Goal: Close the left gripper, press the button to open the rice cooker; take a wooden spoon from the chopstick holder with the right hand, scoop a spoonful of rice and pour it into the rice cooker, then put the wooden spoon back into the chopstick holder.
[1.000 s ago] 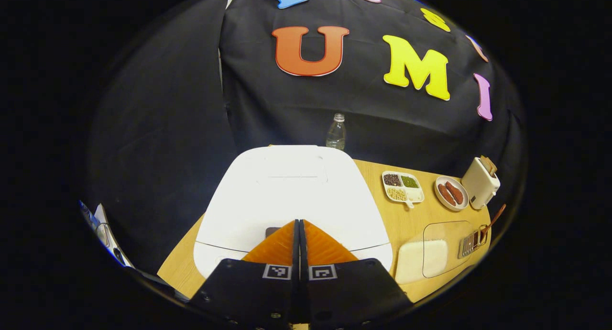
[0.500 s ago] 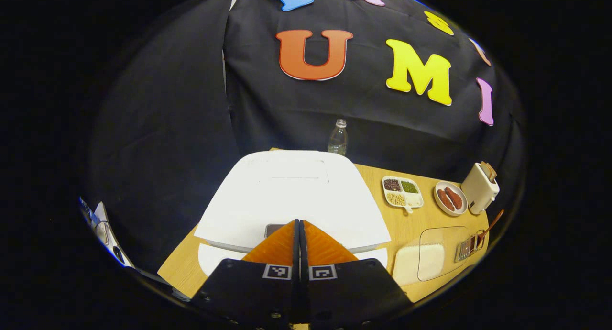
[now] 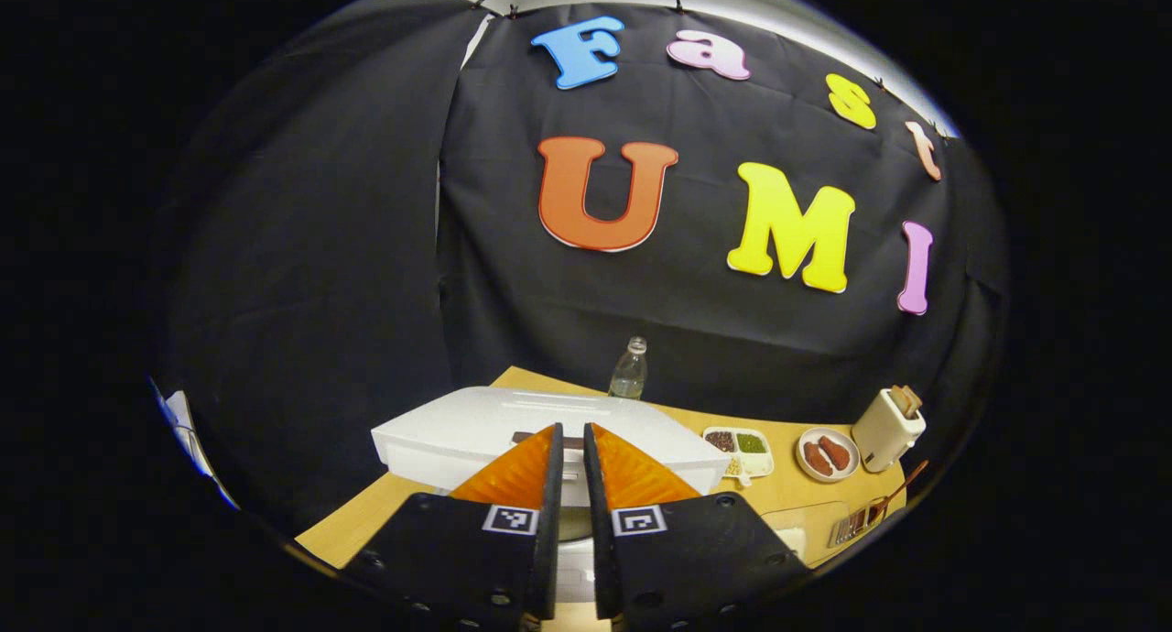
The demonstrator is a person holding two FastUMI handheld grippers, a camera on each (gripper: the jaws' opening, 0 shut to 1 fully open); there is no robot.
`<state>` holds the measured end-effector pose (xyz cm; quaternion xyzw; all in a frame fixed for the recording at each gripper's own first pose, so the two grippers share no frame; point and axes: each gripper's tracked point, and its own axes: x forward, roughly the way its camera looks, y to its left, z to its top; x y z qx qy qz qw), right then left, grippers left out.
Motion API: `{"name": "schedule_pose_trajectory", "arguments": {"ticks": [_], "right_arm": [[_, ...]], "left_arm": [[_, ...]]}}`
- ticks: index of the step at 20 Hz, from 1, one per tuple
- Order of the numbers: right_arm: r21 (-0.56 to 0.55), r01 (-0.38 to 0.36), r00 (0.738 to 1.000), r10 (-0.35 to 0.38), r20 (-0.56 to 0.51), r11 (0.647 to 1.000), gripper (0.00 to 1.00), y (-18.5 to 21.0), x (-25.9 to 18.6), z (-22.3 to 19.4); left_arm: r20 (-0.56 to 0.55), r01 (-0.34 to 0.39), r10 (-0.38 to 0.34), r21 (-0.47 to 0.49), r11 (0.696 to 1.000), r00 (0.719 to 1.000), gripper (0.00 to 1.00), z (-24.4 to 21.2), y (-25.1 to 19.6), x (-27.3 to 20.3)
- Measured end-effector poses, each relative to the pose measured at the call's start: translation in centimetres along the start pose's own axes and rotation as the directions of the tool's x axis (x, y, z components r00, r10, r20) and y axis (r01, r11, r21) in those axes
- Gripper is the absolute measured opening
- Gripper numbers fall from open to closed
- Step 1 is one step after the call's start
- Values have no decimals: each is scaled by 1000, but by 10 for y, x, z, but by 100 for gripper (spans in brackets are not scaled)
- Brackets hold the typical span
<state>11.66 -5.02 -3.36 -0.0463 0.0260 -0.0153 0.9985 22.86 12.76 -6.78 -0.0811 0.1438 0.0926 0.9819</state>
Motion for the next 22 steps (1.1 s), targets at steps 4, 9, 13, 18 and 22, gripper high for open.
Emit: {"name": "schedule_pose_trajectory", "arguments": {"ticks": [4, 9, 13, 18, 22], "right_arm": [[43, -15, 1000, 15, 3, 999, 100, 8, 13, -16], [88, -38, 998, 42, -49, 995, 100, 22, 46, -55], [147, -49, 994, 63, -94, 988, 100, 29, 76, -83], [192, -49, 987, 77, -139, 980, 100, 36, 112, -116], [248, -50, 973, 103, -207, 967, 100, 40, 139, -152]], "left_arm": [[104, -10, 7, 28, 1000, 995, 53, 13, 2, -26], [244, -54, 33, 80, 995, 969, 93, 24, 4, -78], [296, -39, -5, 143, 989, 955, 94, 12, -7, -115], [307, -2, -53, 176, 984, 950, 94, -14, -23, -154], [318, 26, -75, 156, 987, 945, 95, -35, -31, -183]]}}
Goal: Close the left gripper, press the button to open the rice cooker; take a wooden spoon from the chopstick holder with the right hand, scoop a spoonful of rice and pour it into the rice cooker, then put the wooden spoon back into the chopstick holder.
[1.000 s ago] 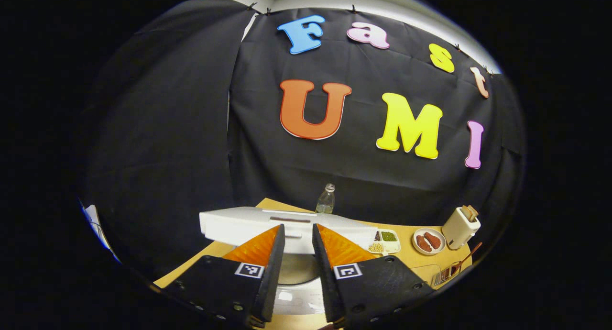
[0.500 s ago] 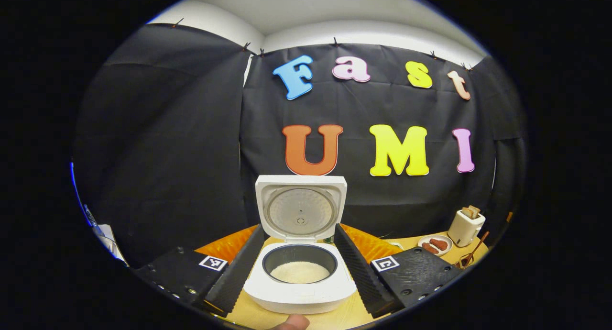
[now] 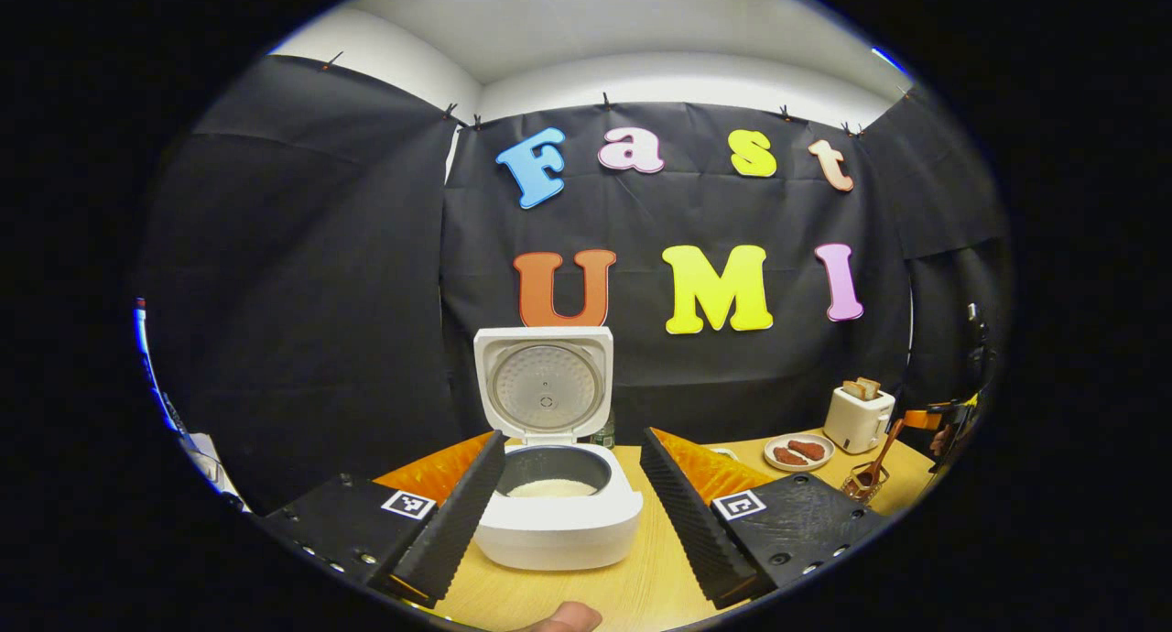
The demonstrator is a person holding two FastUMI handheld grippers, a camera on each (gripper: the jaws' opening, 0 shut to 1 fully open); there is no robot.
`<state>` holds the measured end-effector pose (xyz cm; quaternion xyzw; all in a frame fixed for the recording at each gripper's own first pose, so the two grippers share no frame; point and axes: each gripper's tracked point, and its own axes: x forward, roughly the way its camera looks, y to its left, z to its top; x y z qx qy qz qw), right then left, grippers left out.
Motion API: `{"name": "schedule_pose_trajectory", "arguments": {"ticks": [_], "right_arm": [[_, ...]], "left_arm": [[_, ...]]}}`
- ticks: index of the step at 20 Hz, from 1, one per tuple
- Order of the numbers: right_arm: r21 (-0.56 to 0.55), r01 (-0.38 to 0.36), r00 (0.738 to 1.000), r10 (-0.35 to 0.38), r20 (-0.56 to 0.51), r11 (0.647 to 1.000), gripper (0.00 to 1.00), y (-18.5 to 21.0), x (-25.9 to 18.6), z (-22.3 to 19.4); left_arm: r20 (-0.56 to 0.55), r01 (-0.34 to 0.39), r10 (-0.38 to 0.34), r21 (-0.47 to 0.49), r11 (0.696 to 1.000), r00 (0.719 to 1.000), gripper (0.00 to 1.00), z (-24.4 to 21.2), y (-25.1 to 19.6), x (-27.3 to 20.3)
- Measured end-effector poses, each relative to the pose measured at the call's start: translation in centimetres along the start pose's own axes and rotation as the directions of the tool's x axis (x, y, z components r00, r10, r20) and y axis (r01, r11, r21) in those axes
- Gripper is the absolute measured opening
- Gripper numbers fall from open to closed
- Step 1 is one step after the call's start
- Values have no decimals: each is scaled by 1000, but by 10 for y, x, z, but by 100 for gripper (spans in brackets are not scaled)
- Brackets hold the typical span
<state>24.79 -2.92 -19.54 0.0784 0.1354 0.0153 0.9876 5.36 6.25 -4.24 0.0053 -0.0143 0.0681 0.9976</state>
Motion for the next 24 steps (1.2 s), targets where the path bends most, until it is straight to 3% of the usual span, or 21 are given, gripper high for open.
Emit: {"name": "schedule_pose_trajectory", "arguments": {"ticks": [6, 7, 8, 10, 11, 12, 14, 16, 17, 18, 19, 24], "right_arm": [[98, 36, 997, -28, -78, 995, 100, -13, 44, -40], [113, 36, 995, -26, -93, 993, 92, -12, 50, -46], [127, 40, 993, -26, -112, 991, 97, -12, 56, -53], [144, 40, 991, -21, -129, 989, 87, -9, 67, -58], [146, 45, 990, -25, -136, 988, 89, -8, 72, -61], [152, 44, 989, -22, -144, 987, 80, -4, 76, -62], [168, 18, 988, 8, -157, 986, 79, 10, 80, -64], [182, 23, 984, 10, -180, 983, 65, 15, 87, -71], [193, 36, 981, 2, -192, 980, 46, 13, 90, -74], [199, 49, 980, -8, -201, 979, 44, 11, 88, -75], [219, 57, 980, -12, -198, 974, 20, 11, 82, -71], [227, 39, 993, -11, -121, 973, 17, 20, 61, -51]], "left_arm": [[-26, 14, -15, -31, 999, 1000, 94, -26, -10, -32], [-28, 19, -20, -31, 999, 999, 94, -27, -12, -35], [-27, 22, -23, -26, 999, 999, 94, -27, -13, -38], [-24, 26, -26, -3, 1000, 999, 94, -27, -14, -42], [-24, 27, -27, 7, 1000, 999, 94, -28, -15, -44], [-25, 31, -31, 15, 999, 999, 94, -28, -16, -44], [-33, 39, -38, 24, 999, 999, 94, -32, -18, -47], [-41, 41, -40, 29, 999, 998, 94, -36, -17, -48], [-42, 43, -42, 27, 999, 998, 94, -37, -16, -48], [-45, 44, -43, 24, 999, 998, 94, -37, -14, -49], [-44, 46, -45, 20, 999, 998, 94, -38, -14, -51], [-42, 55, -55, 9, 998, 998, 95, -44, -6, -55]]}}
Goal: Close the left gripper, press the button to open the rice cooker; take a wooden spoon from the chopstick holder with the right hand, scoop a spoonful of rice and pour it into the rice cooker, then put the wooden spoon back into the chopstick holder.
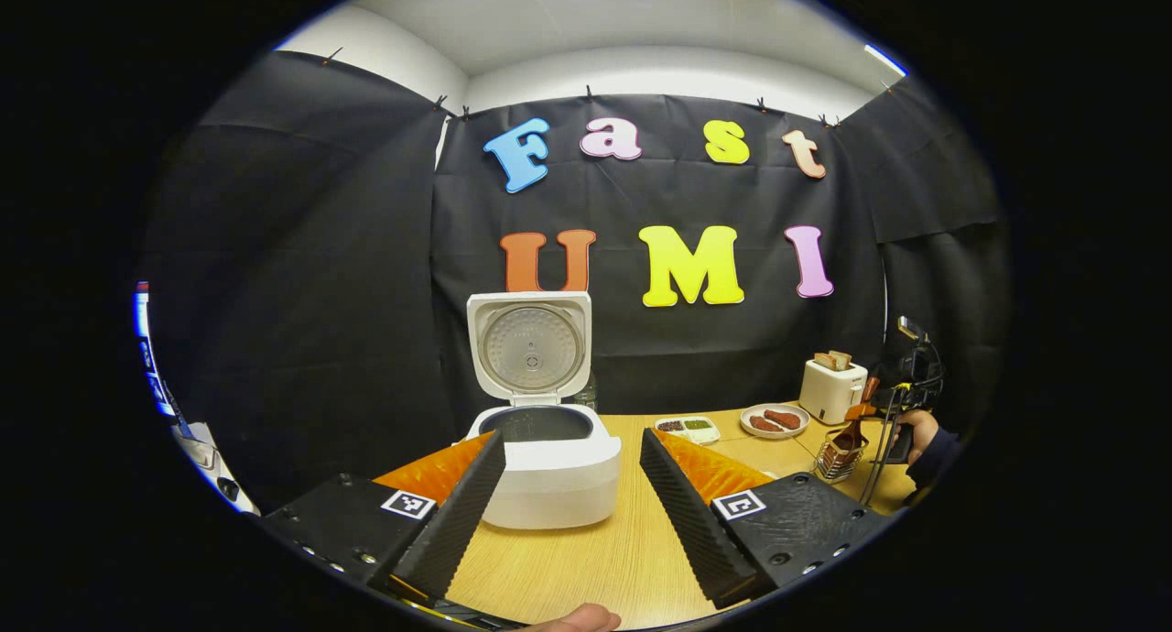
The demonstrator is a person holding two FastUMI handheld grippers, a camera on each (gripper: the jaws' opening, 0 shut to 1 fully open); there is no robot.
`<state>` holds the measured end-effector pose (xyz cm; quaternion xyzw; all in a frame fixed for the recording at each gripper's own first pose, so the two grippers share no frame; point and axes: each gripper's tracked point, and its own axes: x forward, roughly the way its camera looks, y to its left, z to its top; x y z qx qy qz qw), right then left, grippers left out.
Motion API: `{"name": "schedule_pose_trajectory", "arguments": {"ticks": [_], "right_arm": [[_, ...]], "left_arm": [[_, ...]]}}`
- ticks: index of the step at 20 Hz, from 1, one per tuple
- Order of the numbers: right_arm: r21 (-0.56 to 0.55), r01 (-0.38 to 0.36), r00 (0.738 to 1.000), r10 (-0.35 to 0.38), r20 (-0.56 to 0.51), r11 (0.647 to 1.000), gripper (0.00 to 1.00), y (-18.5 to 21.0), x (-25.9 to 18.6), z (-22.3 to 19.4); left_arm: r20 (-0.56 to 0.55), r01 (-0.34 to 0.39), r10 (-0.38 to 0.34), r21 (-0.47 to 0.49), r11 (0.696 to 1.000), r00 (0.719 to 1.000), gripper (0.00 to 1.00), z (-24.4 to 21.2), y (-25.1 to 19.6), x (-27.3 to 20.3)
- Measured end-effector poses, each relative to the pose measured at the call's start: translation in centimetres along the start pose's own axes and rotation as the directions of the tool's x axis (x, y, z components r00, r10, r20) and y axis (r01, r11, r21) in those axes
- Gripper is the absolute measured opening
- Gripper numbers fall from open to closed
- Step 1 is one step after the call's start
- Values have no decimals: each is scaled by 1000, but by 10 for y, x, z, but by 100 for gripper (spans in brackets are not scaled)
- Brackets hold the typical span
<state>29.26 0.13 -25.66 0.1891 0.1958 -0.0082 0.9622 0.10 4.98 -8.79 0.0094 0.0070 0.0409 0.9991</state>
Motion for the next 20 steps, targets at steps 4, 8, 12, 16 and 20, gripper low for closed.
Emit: {"name": "schedule_pose_trajectory", "arguments": {"ticks": [4, 8, 12, 16, 20], "right_arm": [[-63, 14, 996, -8, 93, 998, 16, 12, -24, 28], [-143, 20, 983, 7, 185, 990, 16, 35, -50, 54], [-215, 14, 962, 46, 270, 977, 13, 73, -77, 70], [-245, -43, 958, 110, 265, 969, 13, 121, -87, 60], [-273, -89, 959, 156, 235, 958, 12, 161, -79, 34]], "left_arm": [[-12, 16, -16, -6, 1000, 1000, 95, -10, 1, -1], [-19, 25, -25, -19, 1000, 999, 95, -19, 5, -2], [-22, 28, -28, -26, 999, 999, 94, -23, 10, -4], [-17, 35, -36, -28, 999, 999, 95, -25, 11, -9], [-20, 37, -37, -26, 999, 999, 95, -31, 10, -13]]}}
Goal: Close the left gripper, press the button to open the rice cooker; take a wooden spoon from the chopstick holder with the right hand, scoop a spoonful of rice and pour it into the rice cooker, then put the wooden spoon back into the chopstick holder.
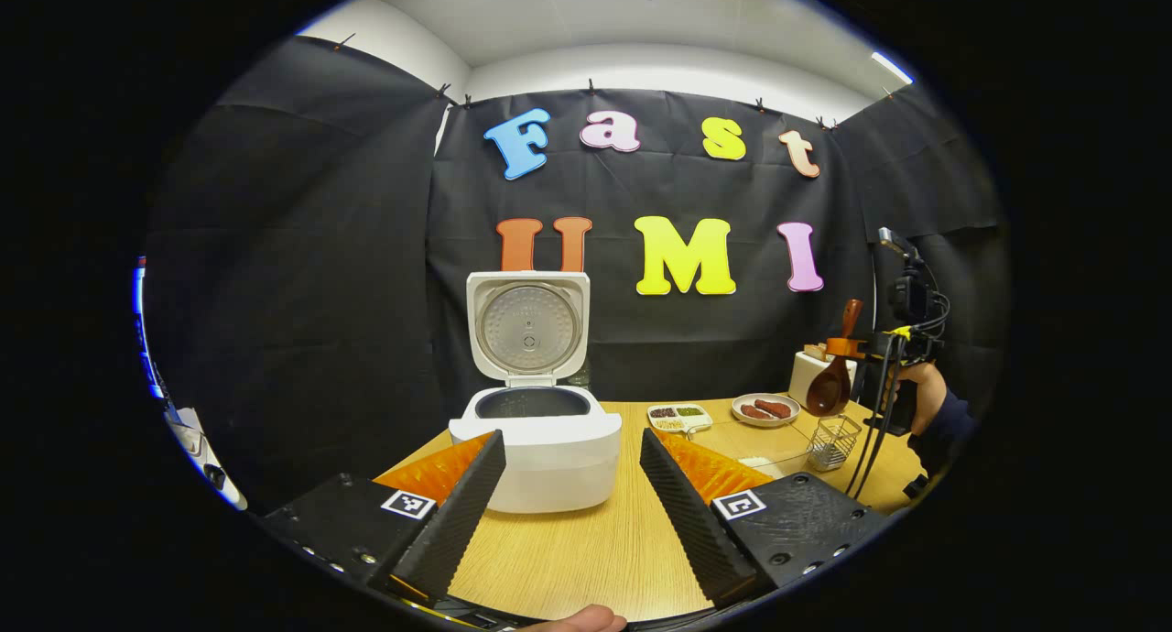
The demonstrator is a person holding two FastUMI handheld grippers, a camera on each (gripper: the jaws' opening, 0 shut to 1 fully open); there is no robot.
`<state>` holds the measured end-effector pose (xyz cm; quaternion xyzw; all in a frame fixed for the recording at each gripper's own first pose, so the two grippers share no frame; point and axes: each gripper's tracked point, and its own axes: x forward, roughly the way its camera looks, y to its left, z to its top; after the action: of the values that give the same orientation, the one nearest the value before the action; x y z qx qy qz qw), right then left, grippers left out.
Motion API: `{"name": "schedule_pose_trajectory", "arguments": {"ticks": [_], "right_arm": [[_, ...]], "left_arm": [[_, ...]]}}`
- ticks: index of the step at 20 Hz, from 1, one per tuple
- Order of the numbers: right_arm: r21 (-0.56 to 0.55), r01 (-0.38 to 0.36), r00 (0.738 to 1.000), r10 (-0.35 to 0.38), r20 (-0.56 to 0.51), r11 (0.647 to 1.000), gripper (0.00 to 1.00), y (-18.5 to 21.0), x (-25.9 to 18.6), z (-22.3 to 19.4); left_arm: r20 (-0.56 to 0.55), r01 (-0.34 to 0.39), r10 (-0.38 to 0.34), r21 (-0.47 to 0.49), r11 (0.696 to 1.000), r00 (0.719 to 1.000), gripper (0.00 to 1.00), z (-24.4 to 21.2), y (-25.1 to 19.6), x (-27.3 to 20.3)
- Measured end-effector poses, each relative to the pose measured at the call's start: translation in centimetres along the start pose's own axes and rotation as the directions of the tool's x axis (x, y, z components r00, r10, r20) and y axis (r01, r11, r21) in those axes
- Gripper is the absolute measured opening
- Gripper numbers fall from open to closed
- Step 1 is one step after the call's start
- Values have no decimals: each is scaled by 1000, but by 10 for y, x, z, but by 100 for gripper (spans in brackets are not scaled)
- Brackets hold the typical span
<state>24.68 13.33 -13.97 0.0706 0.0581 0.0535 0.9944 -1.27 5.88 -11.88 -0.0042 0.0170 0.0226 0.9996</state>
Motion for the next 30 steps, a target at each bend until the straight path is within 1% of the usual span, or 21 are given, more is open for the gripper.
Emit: {"name": "schedule_pose_trajectory", "arguments": {"ticks": [3, 6, 10, 14, 16, 17, 19, 20, 21, 22, 23, 25, 29, 30], "right_arm": [[-41, -10, 1000, 10, -10, 999, 12, 25, 8, -20], [-72, -37, 998, 33, -52, 997, 12, 50, 20, -50], [-138, -34, 995, 21, -93, 990, 13, 66, 37, -96], [-237, 28, 995, -48, -83, 971, 13, 62, 48, -126], [-275, 82, 993, -103, -65, 958, 13, 53, 52, -134], [-298, 110, 990, -130, -48, 948, 13, 49, 54, -136], [-390, 138, 987, -159, -22, 911, 13, 48, 60, -144], [-399, 134, 986, -162, -38, 907, 13, 51, 61, -154], [-388, 127, 985, -161, -56, 913, 12, 56, 61, -161], [-374, 126, 986, -156, -51, 919, 13, 59, 60, -161], [-344, 103, 988, -135, -70, 933, 13, 67, 60, -164], [-318, 73, 991, -105, -84, 945, 13, 81, 61, -165], [-292, 16, 991, -53, -120, 956, 13, 102, 58, -170], [-285, -12, 990, -29, -138, 959, 13, 110, 57, -173]], "left_arm": [[-11, 0, 0, 5, 1000, 1000, 94, -9, -1, -2], [-16, -6, 6, -1, 1000, 1000, 94, -15, 3, -6], [-26, -3, 2, -24, 1000, 1000, 95, -22, 7, -8], [-28, -6, 5, -35, 999, 1000, 94, -25, 14, -5], [-32, 0, -1, -44, 999, 999, 94, -28, 13, -2], [-37, 4, -6, -47, 999, 999, 94, -30, 12, -1], [-42, 4, -6, -51, 999, 999, 94, -33, 12, 2], [-47, 9, -11, -54, 999, 999, 94, -35, 12, 2], [-50, 10, -13, -56, 998, 999, 94, -36, 12, 3], [-53, 9, -12, -58, 998, 999, 94, -37, 12, 3], [-52, 3, -6, -58, 998, 999, 94, -35, 14, 3], [-47, 4, -6, -57, 998, 999, 94, -34, 13, 4], [-53, 0, -3, -48, 999, 999, 94, -35, 13, 4], [-53, -1, -1, -49, 999, 999, 94, -34, 14, 3]]}}
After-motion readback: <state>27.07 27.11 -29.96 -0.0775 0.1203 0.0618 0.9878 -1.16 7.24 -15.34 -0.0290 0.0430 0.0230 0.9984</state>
